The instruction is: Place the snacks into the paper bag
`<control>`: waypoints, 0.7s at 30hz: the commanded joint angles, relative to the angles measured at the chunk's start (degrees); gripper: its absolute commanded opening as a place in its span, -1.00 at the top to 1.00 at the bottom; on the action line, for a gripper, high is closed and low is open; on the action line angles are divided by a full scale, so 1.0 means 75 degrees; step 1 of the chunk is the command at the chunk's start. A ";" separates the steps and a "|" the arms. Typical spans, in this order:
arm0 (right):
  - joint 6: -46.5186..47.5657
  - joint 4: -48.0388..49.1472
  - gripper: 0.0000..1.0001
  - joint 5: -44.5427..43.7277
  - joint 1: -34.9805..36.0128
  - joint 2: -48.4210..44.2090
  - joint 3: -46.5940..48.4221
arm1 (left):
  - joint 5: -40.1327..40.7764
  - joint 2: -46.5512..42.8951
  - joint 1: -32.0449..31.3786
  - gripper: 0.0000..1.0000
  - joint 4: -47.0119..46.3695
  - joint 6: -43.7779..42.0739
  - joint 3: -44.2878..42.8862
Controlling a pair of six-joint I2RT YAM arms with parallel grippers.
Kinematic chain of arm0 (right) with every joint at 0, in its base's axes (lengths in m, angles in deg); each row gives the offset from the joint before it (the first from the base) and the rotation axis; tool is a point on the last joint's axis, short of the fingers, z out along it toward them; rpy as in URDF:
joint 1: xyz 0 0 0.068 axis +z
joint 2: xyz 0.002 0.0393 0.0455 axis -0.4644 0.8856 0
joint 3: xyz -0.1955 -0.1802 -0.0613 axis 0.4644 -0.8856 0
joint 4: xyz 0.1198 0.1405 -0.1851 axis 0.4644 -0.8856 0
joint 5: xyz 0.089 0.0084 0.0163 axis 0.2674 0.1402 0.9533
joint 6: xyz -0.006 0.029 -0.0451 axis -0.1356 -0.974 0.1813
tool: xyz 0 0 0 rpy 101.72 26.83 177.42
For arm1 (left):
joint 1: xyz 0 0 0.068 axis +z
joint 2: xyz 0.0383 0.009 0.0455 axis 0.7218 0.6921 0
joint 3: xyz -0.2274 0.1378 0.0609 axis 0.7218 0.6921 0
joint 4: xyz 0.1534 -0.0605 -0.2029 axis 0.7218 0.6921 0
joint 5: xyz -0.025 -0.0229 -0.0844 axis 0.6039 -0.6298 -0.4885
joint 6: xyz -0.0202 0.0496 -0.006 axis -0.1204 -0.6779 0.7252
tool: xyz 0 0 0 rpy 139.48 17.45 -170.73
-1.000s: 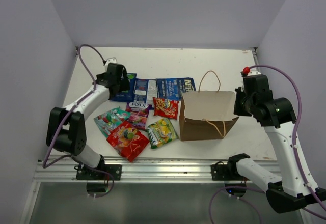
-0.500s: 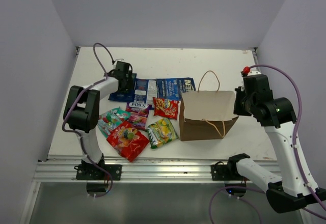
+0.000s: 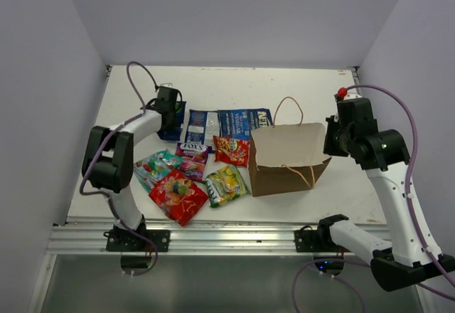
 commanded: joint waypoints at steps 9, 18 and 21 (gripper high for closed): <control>0.0039 0.0510 1.00 0.0286 0.0024 0.0335 0.0280 | -0.5080 -0.4065 -0.2137 1.00 -0.0504 0.0317 -0.1935; 0.0191 0.0651 1.00 0.0567 0.0035 0.0359 0.0292 | -0.5776 -0.2566 -0.5020 1.00 -0.0647 0.0354 -0.2757; 0.0261 0.0605 1.00 0.0567 0.0024 0.0300 0.0327 | -0.5517 -0.2261 -0.5316 1.00 -0.0658 0.0330 -0.2547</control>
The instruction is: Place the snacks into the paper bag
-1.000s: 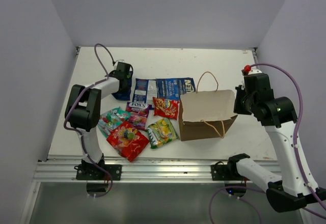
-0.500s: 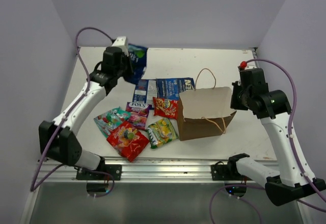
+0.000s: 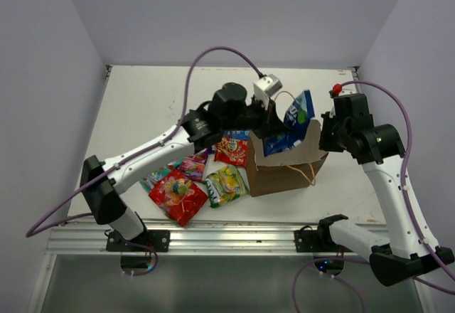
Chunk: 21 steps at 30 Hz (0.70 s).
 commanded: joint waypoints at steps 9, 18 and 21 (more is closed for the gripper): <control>0.0379 0.0094 1.00 0.0162 0.0024 -0.0295 0.0330 | 0.0628 0.0948 -0.0609 1.00 0.0658 -0.0295 0.0343; 0.0531 0.0012 1.00 0.0045 0.0024 -0.0296 0.0377 | 0.3087 0.0867 -0.1101 -0.54 0.2110 -0.0823 -0.2725; 0.0566 0.0000 1.00 -0.0002 0.0024 -0.0261 0.0471 | 0.3848 0.0483 -0.1101 -0.57 0.2217 -0.1045 -0.3056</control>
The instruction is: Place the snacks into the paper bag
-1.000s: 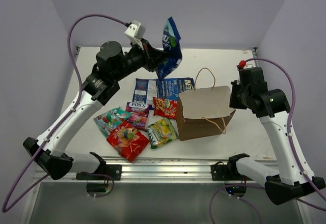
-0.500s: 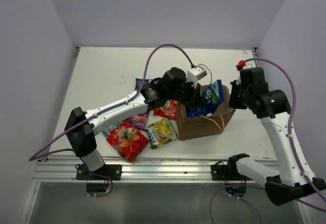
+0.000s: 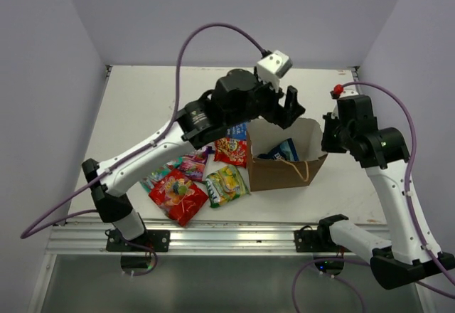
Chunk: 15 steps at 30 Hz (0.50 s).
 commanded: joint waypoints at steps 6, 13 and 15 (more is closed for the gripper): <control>0.0249 0.0026 1.00 -0.0119 0.0035 -0.0015 0.0541 | 0.3302 -0.1713 0.1306 -0.71 -0.1469 0.0129 0.2448; 0.0190 0.0108 1.00 -0.0108 0.0024 0.0113 0.0623 | 0.2729 0.1602 0.3255 -0.68 -0.0214 0.0191 0.1421; 0.0190 0.0108 1.00 -0.0143 0.0024 0.0195 0.0647 | 0.2682 0.2292 0.3244 -0.69 -0.0353 0.0003 0.0963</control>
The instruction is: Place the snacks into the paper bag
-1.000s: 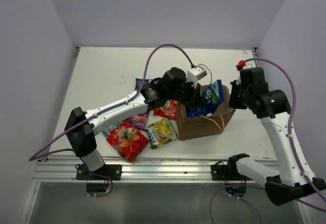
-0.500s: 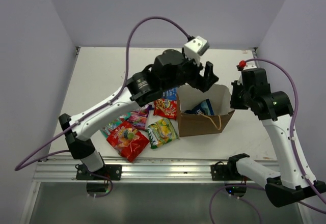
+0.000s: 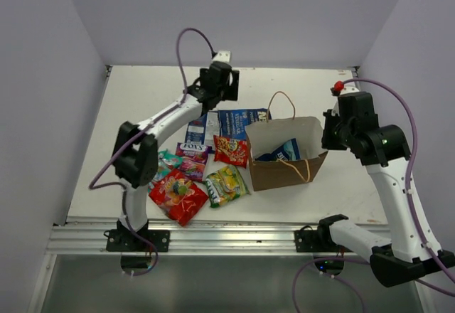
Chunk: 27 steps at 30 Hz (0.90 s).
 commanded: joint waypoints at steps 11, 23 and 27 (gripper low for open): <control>-0.0015 0.0041 1.00 -0.0231 0.0024 0.0111 0.0417 | -0.0233 0.3078 -0.0102 -0.74 0.1031 -0.0632 -0.1480; -0.0097 0.0029 1.00 -0.0102 0.0024 0.0228 0.0558 | -0.0455 0.3019 -0.0137 -0.71 0.0901 -0.0491 -0.0165; -0.0097 0.0029 1.00 -0.0055 0.0024 0.0228 0.0605 | -0.0655 0.3160 -0.0160 0.07 0.0854 -0.0573 -0.0211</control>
